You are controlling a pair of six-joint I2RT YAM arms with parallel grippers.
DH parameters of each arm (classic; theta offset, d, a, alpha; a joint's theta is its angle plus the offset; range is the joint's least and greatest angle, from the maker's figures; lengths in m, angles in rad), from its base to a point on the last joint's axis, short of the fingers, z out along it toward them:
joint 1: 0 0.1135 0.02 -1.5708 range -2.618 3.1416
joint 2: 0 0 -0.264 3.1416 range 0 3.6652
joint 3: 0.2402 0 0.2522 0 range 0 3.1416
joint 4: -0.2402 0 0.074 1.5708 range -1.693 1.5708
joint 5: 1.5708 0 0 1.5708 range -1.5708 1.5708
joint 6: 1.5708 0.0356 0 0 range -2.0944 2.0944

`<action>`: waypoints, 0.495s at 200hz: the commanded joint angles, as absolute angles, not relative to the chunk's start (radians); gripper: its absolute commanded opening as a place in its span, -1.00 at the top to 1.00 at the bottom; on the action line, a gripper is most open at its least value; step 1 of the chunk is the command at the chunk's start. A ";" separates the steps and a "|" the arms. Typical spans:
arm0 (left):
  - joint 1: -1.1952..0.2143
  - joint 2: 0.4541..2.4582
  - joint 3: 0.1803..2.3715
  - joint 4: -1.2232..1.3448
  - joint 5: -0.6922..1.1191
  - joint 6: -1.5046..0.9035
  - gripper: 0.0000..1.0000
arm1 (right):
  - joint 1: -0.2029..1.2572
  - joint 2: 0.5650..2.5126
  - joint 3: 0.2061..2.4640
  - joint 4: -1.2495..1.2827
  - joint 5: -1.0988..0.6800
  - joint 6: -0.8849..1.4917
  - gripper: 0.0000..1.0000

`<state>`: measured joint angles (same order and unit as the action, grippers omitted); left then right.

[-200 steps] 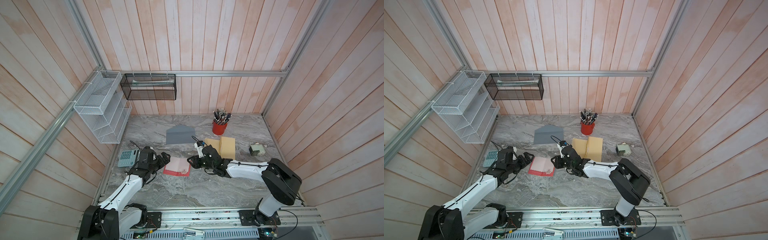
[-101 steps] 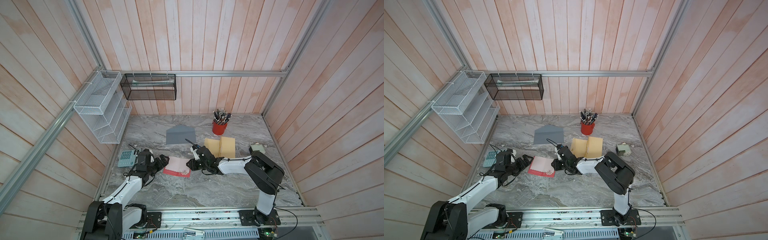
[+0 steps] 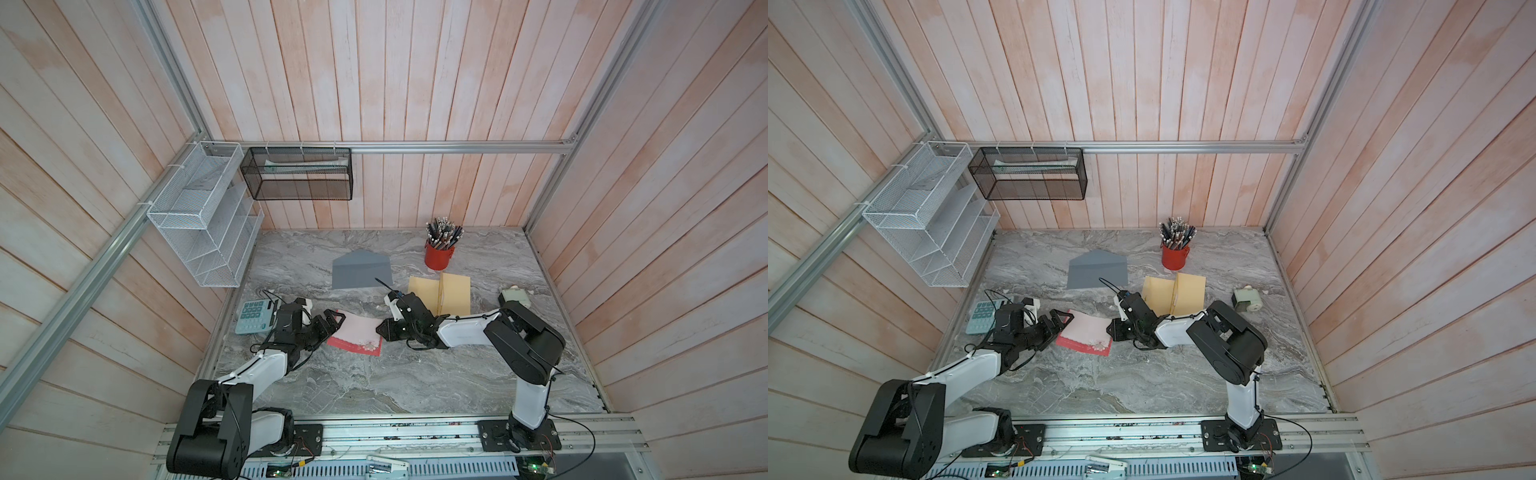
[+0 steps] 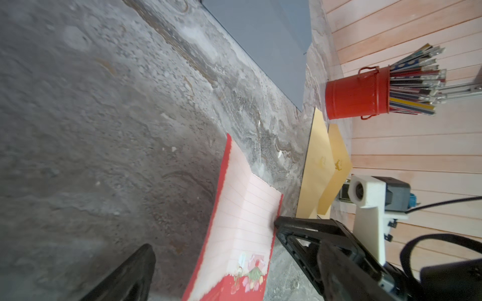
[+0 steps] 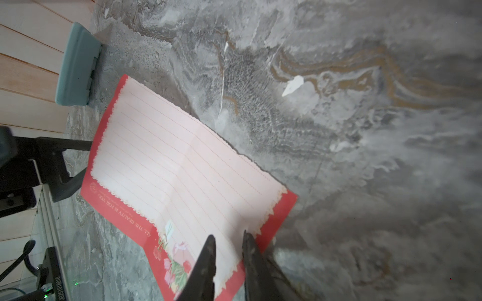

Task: Fold the letter paper in half and place it into the envelope
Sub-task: Fold the letter paper at the center of the board.

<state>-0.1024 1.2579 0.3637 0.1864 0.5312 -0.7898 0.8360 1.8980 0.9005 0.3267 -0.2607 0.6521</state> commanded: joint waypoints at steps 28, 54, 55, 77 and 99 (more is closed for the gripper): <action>-0.100 1.228 0.331 0.350 0.681 -0.838 -0.94 | 0.832 1.929 0.871 0.333 -0.279 0.663 0.58; -0.141 1.190 0.317 0.407 0.715 -0.875 -0.95 | 0.831 1.937 0.876 0.336 -0.285 0.664 0.58; -0.143 1.189 0.317 0.410 0.715 -0.878 -0.95 | 0.830 1.937 0.876 0.336 -0.285 0.664 0.59; -0.214 1.185 0.298 0.465 0.709 -0.914 -0.95 | 0.831 1.939 0.873 0.345 -0.288 0.670 0.59; -0.277 1.206 0.275 0.527 0.691 -0.956 -0.95 | 0.831 1.935 0.870 0.349 -0.285 0.675 0.59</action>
<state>-0.2298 1.1919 0.3092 0.4248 0.6819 -0.8993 0.8349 1.9095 0.8940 0.3668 -0.2790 0.6617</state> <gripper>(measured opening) 0.973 0.205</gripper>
